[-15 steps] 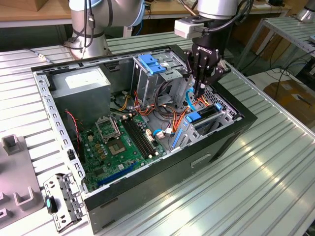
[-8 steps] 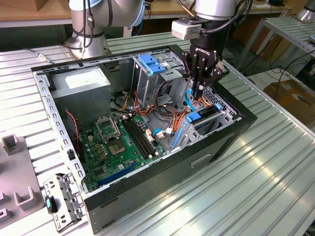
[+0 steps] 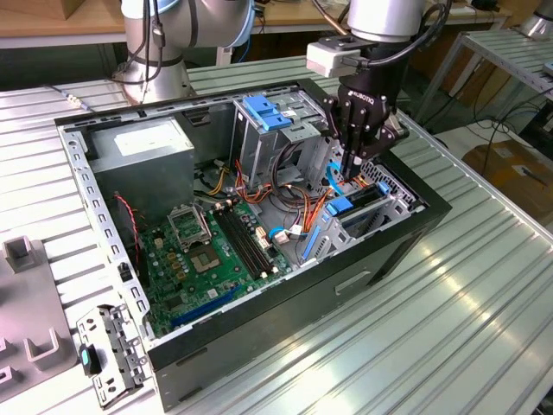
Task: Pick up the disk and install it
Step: 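Insert the second disk wire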
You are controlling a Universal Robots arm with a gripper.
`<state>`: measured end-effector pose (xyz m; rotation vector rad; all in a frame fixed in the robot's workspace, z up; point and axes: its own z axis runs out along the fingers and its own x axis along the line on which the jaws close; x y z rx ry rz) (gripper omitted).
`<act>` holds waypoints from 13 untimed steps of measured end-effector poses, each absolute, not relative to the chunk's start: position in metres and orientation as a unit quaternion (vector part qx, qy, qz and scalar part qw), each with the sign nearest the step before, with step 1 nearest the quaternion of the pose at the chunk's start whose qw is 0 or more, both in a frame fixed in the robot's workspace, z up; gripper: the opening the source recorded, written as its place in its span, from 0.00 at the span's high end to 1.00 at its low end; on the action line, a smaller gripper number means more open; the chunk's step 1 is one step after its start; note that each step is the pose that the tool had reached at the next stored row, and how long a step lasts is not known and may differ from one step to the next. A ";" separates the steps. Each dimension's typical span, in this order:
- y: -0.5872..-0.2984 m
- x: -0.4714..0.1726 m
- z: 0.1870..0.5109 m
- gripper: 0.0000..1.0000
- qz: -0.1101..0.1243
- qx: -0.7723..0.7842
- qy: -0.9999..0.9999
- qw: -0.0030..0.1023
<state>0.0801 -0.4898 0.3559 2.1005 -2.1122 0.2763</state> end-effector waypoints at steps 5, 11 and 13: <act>-0.490 0.080 0.356 0.84 0.092 0.700 -0.704 0.075; -0.499 0.080 0.356 0.84 0.090 0.700 -0.704 0.073; -0.508 0.080 0.356 0.84 0.080 0.701 -0.706 0.062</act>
